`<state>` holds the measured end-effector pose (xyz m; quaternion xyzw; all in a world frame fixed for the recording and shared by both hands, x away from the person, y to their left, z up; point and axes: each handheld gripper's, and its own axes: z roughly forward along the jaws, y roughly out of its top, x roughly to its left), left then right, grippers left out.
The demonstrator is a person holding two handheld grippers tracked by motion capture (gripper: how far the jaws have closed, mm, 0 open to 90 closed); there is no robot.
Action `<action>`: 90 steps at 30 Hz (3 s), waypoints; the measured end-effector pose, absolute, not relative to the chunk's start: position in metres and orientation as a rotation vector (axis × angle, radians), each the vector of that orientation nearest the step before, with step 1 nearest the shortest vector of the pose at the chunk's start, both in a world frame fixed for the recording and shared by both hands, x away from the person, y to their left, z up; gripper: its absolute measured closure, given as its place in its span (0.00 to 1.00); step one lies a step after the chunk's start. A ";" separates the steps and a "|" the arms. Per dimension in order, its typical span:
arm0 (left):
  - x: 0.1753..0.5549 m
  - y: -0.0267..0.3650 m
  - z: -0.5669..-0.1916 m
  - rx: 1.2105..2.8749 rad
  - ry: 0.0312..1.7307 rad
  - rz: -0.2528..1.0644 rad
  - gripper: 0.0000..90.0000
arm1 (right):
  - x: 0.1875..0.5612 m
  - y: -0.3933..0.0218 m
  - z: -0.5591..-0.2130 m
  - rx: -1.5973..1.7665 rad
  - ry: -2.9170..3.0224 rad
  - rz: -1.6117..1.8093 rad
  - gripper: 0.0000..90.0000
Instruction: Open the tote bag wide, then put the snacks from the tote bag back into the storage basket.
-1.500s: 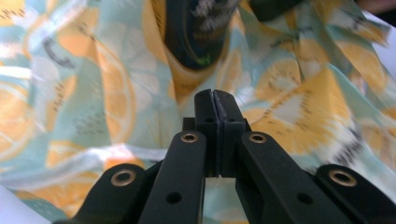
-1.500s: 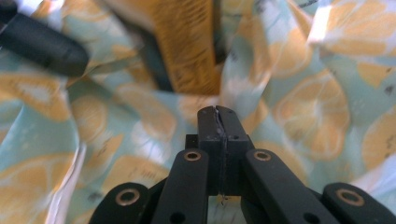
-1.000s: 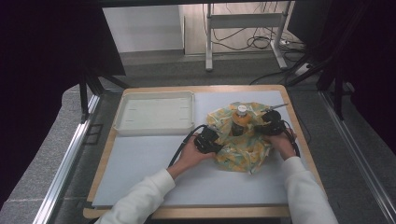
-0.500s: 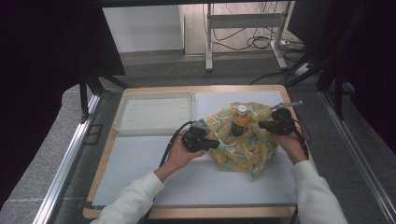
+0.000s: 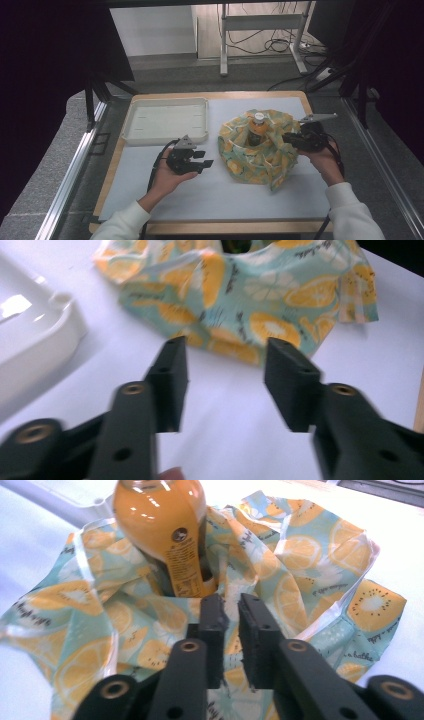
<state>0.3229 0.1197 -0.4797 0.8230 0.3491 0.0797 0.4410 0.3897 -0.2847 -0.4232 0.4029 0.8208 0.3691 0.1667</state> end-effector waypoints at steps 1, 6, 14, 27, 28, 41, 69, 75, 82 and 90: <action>0.320 0.126 -0.482 2.033 0.889 0.194 0.50 | 0.389 -0.285 -0.422 1.143 2.339 1.051 0.83; 0.311 0.141 -0.492 2.060 0.936 0.222 0.40 | 0.383 -0.283 -0.417 1.125 2.348 1.038 0.75; 0.303 0.149 -0.502 2.109 0.930 0.263 0.37 | 0.378 -0.275 -0.411 1.134 2.331 1.044 0.53; 0.300 0.154 -0.504 2.101 0.932 0.230 0.36 | 0.378 -0.257 -0.393 1.128 2.328 1.045 0.40; 0.299 0.154 -0.504 2.102 0.933 0.236 0.36 | 0.379 -0.255 -0.392 1.123 2.329 1.043 0.40; 0.300 0.158 -0.507 2.110 0.948 0.263 0.36 | 0.390 -0.237 -0.386 1.115 2.341 1.030 0.34; 0.298 0.163 -0.510 2.115 0.965 0.267 0.35 | 0.442 -0.185 -0.411 1.198 2.431 0.895 0.18; 0.297 0.164 -0.510 2.114 0.966 0.271 0.35 | 0.453 -0.179 -0.424 1.218 2.470 0.831 0.20; 0.298 0.165 -0.510 2.110 0.972 0.267 0.35 | 0.456 -0.177 -0.426 1.244 2.471 0.811 0.33; 0.302 0.163 -0.511 2.116 0.965 0.253 0.35 | 0.450 -0.176 -0.420 1.199 2.472 0.811 0.33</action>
